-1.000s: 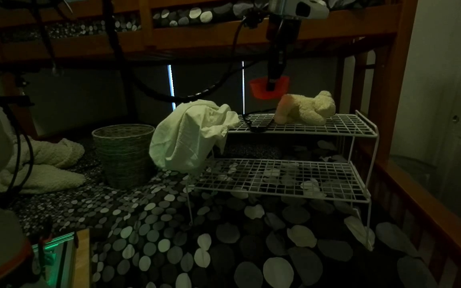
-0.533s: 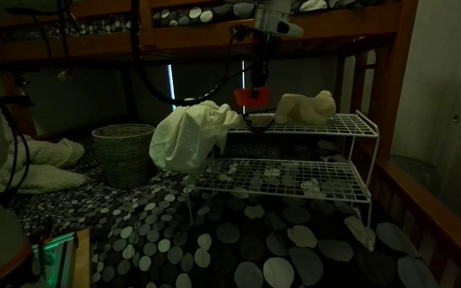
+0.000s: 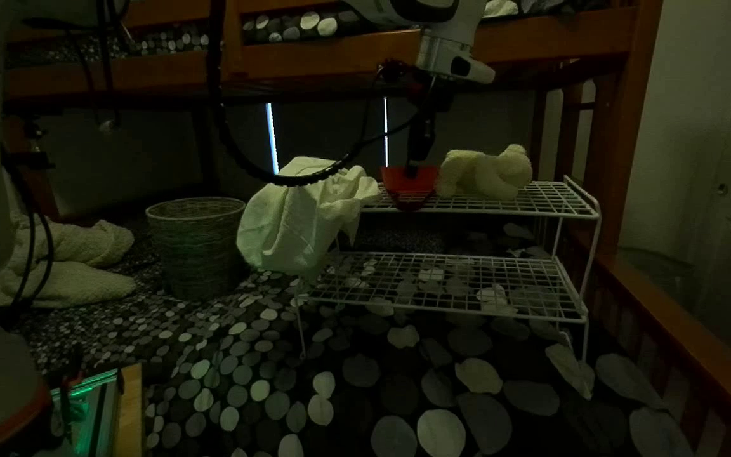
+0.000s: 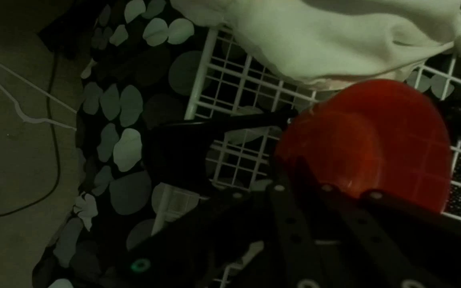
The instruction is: Put the red bowl on the white stand on the top shelf
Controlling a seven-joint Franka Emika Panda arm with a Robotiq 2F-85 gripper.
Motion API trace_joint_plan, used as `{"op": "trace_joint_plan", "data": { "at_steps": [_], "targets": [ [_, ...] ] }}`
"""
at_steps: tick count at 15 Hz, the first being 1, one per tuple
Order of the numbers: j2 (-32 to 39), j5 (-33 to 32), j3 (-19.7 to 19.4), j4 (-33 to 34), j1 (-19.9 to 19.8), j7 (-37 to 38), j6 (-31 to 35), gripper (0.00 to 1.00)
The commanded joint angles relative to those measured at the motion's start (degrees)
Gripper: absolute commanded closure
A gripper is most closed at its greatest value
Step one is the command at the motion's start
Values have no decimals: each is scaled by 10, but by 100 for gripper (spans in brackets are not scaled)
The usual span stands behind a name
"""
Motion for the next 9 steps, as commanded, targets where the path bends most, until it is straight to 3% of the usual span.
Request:
{"op": "trace_joint_plan", "data": {
  "at_steps": [1,4,9],
  "targets": [
    [-4,-12,-1,2,-1,12,-14,57],
    [-34,-17,1,2,-1,-1,-35,35],
    [-134,-36,9,15,-4,-115,-208,0]
  ]
}}
